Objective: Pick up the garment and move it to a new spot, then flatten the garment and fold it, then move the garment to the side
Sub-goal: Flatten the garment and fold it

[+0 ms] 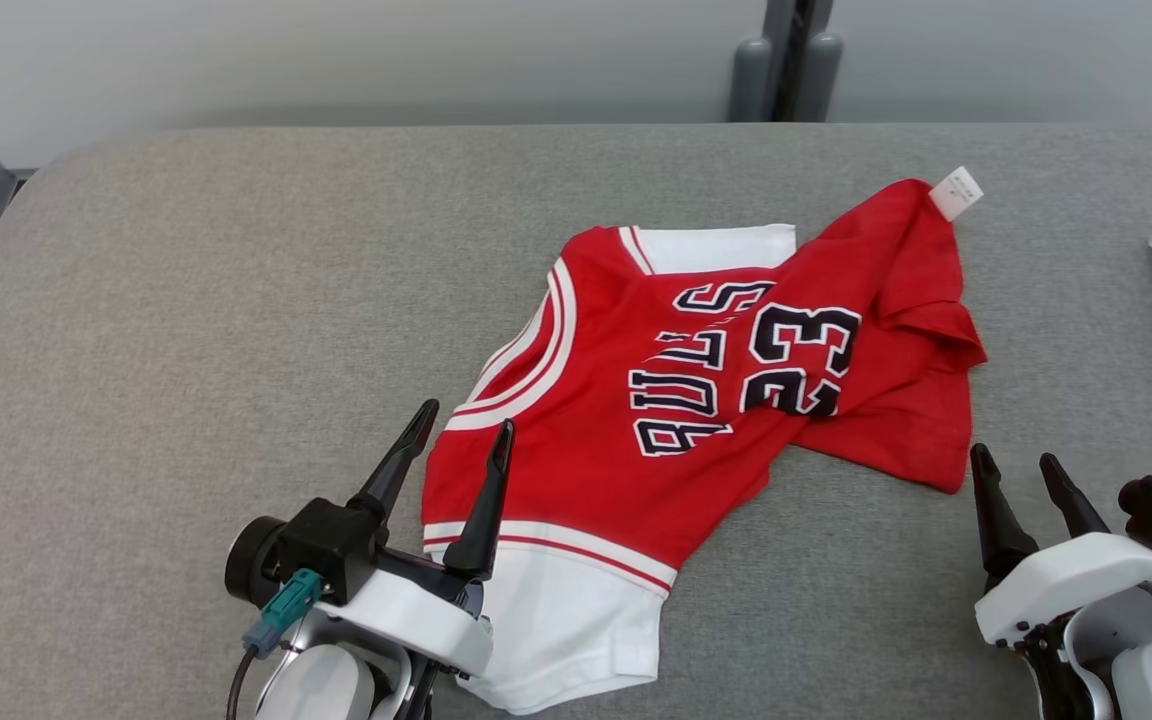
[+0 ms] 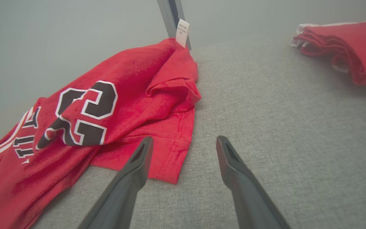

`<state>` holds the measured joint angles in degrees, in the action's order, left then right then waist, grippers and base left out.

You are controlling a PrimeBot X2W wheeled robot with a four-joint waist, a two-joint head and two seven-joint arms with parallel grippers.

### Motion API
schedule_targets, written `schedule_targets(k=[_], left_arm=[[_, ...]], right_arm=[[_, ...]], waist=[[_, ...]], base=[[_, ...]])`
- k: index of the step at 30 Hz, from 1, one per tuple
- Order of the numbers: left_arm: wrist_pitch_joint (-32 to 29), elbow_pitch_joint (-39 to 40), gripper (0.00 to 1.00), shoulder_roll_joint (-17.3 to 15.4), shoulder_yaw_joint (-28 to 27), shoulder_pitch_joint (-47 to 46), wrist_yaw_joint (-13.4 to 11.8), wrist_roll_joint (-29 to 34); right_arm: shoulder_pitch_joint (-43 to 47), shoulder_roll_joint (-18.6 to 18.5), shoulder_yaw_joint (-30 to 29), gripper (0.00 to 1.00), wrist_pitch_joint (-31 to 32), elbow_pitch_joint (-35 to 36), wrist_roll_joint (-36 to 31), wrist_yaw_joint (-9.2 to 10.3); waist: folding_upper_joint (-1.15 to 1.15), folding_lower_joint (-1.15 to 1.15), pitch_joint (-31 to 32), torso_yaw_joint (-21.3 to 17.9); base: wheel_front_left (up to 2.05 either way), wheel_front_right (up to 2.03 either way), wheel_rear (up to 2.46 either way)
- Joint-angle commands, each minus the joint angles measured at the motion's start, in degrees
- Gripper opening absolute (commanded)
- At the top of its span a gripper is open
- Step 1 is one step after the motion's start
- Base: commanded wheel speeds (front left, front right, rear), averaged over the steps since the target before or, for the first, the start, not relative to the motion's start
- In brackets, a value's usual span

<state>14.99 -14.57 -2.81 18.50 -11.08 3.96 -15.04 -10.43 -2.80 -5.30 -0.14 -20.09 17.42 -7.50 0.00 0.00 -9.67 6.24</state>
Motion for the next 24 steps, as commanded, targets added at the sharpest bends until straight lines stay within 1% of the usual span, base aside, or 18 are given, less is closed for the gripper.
schedule_targets(k=[1,3,6,15,18,19,20,21,22,24], left_arm=[[0.3,-0.1,1.0,-0.2,-0.1,-0.9,0.1,0.2],[0.3,-0.4,1.0,-0.2,0.3,-1.4,0.2,0.5],[0.3,-0.5,1.0,-0.2,0.4,-1.4,0.3,0.7],[0.3,-0.3,1.0,-0.2,0.4,-1.7,0.3,0.7],[0.3,-0.2,1.0,-0.2,0.6,-1.9,0.1,0.4],[0.3,-0.2,1.0,-0.2,0.6,-2.0,0.0,0.4],[0.3,-0.2,1.0,-0.2,0.7,-2.0,0.0,0.3],[0.3,-0.2,1.0,-0.2,0.8,-2.1,-0.1,0.3],[0.3,-0.2,1.0,-0.2,0.8,-2.3,-0.1,0.3],[0.3,-0.3,1.0,-0.2,0.9,-2.4,-0.1,0.2]], right_arm=[[-1.1,-0.3,-0.4,1.0,-0.5,-1.1,0.3,0.02],[-2.8,-0.3,-1.0,1.0,-1.3,-5.0,1.1,0.02],[-4.4,-0.3,-1.2,1.0,-2.1,-8.2,1.4,0.02],[-8.4,-0.3,-0.6,1.0,-4.2,-14.4,1.1,0.02],[-9.4,-0.3,-0.1,1.0,-4.0,-16.0,1.5,0.02],[-9.7,-0.3,0.3,0.5,-3.7,-16.5,1.6,0.02],[-10.0,-0.3,0.7,0.29,-3.7,-17.0,1.8,0.02],[-10.2,-0.3,1.2,0.04,-3.8,-17.2,1.7,0.02],[-10.4,-0.2,1.6,0.0,-4.0,-17.5,1.7,0.02],[-10.8,-0.3,2.3,0.0,-4.6,-17.8,1.8,0.02]], waist=[[0.0,0.0,-0.6,0.8],[0.0,0.0,-1.2,1.9],[0.0,0.0,-1.5,2.9],[0.0,0.0,-2.1,4.2],[0.0,0.0,-2.3,4.3],[0.0,0.0,-2.4,4.3],[0.0,0.0,-2.5,4.2],[0.0,0.0,-2.6,4.2],[0.0,0.0,-2.6,4.1],[0.0,0.0,-2.6,4.0]], base=[[0.0,0.0,0.0],[0.0,0.0,0.0],[0.0,0.0,0.0],[0.0,0.0,0.0],[0.0,0.0,0.0],[0.0,0.0,0.0],[0.0,0.0,0.0],[0.0,0.0,0.0],[0.0,0.0,0.0],[0.0,0.0,0.0]])
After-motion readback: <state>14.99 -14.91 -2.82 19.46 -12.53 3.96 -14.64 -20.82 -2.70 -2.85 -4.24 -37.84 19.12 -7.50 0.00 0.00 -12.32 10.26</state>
